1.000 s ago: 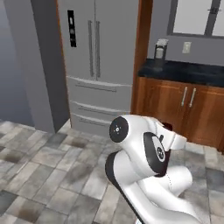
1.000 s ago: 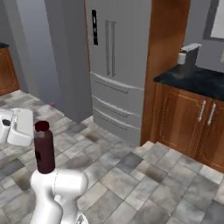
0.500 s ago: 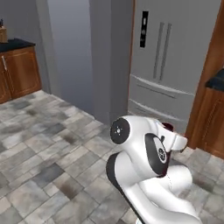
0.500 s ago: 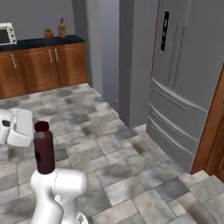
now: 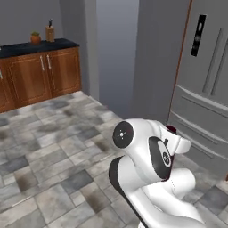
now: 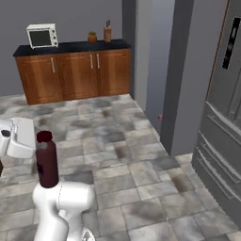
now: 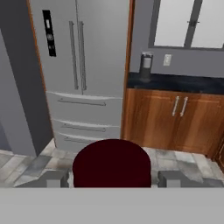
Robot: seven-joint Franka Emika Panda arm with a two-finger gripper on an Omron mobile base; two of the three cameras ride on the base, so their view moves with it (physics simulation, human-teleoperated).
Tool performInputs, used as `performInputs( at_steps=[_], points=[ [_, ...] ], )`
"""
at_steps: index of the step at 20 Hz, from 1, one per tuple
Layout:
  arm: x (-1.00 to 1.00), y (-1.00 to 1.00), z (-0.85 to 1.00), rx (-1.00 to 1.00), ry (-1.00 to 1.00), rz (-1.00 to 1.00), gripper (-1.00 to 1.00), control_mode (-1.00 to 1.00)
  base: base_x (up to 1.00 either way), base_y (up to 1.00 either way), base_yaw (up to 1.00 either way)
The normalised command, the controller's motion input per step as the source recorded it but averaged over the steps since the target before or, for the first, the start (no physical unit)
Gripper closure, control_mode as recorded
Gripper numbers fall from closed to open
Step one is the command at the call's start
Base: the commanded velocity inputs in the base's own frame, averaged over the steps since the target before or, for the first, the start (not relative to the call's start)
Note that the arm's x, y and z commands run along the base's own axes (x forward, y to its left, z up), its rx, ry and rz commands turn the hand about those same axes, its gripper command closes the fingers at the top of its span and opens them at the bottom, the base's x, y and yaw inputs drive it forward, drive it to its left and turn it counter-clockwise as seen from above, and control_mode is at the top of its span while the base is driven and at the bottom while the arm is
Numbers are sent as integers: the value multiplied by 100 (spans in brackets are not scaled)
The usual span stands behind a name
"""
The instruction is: There is a wine glass and glass cup on the dining counter. Place the wine bottle next to the wine glass and the juice bottle next to the glass cup.
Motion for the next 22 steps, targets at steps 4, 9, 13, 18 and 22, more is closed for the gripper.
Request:
performInputs(
  at_steps=[4,9,13,18,22],
  points=[
    [0,0,0,0,0,0,100,100,89,0,29],
    [0,0,0,0,0,0,100,100,89,0,26],
    [0,0,0,0,0,0,100,100,90,0,26],
    [0,0,0,0,0,0,100,100,89,0,27],
    [0,0,0,0,0,0,100,100,89,0,29]
  ],
)
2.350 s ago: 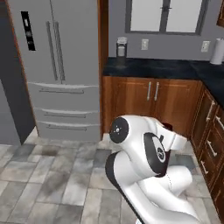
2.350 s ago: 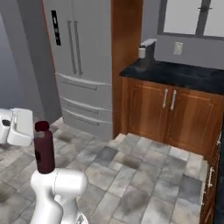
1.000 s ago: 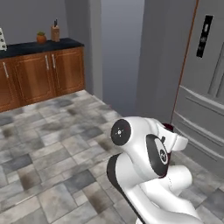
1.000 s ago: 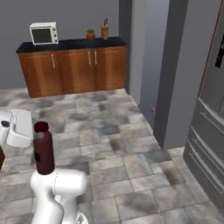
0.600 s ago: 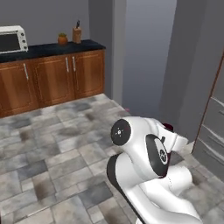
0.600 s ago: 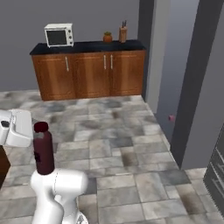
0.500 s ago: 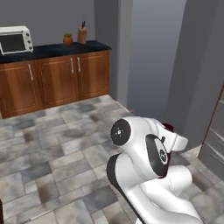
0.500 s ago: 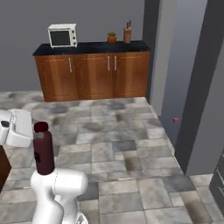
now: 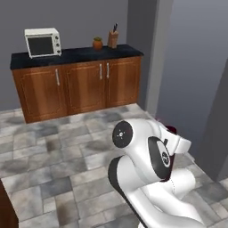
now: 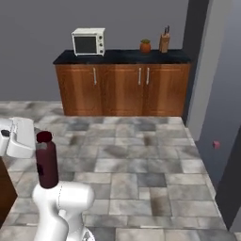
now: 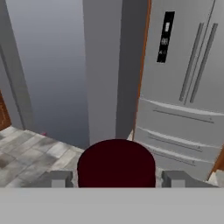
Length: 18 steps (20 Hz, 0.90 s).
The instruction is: There is a wine glass and glass cup on the dining counter. Place the wine bottle next to the wine glass and the juice bottle next to the glass cup.
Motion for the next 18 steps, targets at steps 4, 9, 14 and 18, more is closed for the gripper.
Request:
performInputs(
  at_steps=[4,9,14,18],
  points=[
    [0,0,0,0,0,0,100,100,88,0,31],
    [0,0,0,0,0,0,100,100,89,0,31],
    [0,0,0,0,0,0,100,100,90,0,29],
    [0,0,0,0,0,0,100,100,88,0,32]
  ],
)
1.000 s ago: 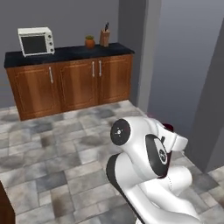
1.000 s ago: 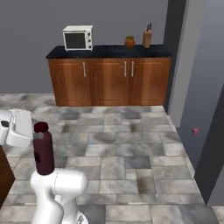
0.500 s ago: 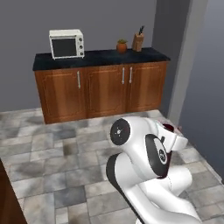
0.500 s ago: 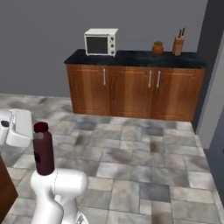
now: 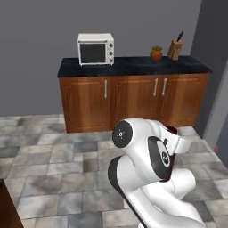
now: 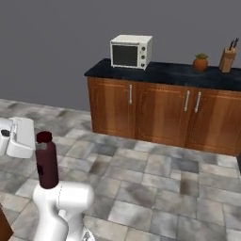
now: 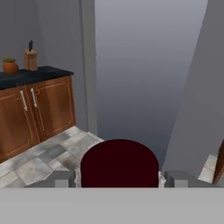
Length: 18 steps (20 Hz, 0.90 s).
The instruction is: There is a wine glass and glass cup on the dining counter. Place the wine bottle next to the wine glass and the juice bottle next to the glass cup.
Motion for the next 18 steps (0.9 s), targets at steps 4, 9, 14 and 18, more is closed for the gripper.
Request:
performInputs(
  at_steps=[4,9,14,18],
  points=[
    [0,0,0,0,0,0,100,100,86,0,34],
    [0,0,0,0,0,0,100,100,85,0,35],
    [0,0,0,0,0,0,100,100,85,0,37],
    [0,0,0,0,0,0,100,100,83,0,39]
  ],
)
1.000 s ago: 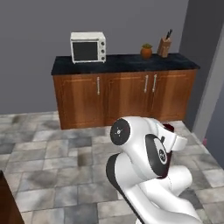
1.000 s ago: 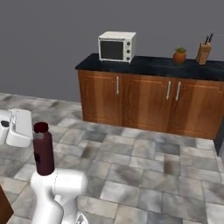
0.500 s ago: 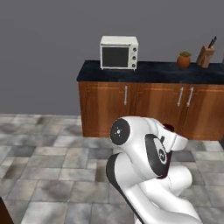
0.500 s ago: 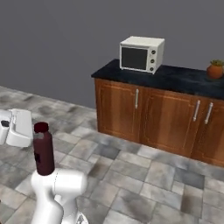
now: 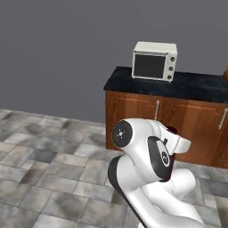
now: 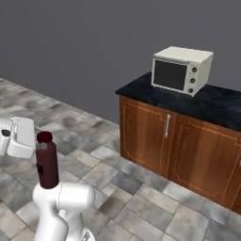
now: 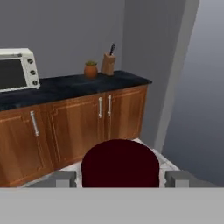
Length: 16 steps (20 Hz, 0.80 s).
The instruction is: There is a wine glass and glass cup on the dining counter. Place the wine bottle next to the wine glass and the juice bottle next to the glass cup.
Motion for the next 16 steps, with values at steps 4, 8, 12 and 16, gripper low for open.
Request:
performInputs(
  at_steps=[4,8,12,16],
  points=[
    [0,0,0,0,0,0,100,100,81,0,41],
    [0,0,0,0,0,0,100,100,79,0,45],
    [0,0,0,0,0,0,100,100,78,0,45],
    [0,0,0,0,0,0,100,100,79,0,44]
  ],
)
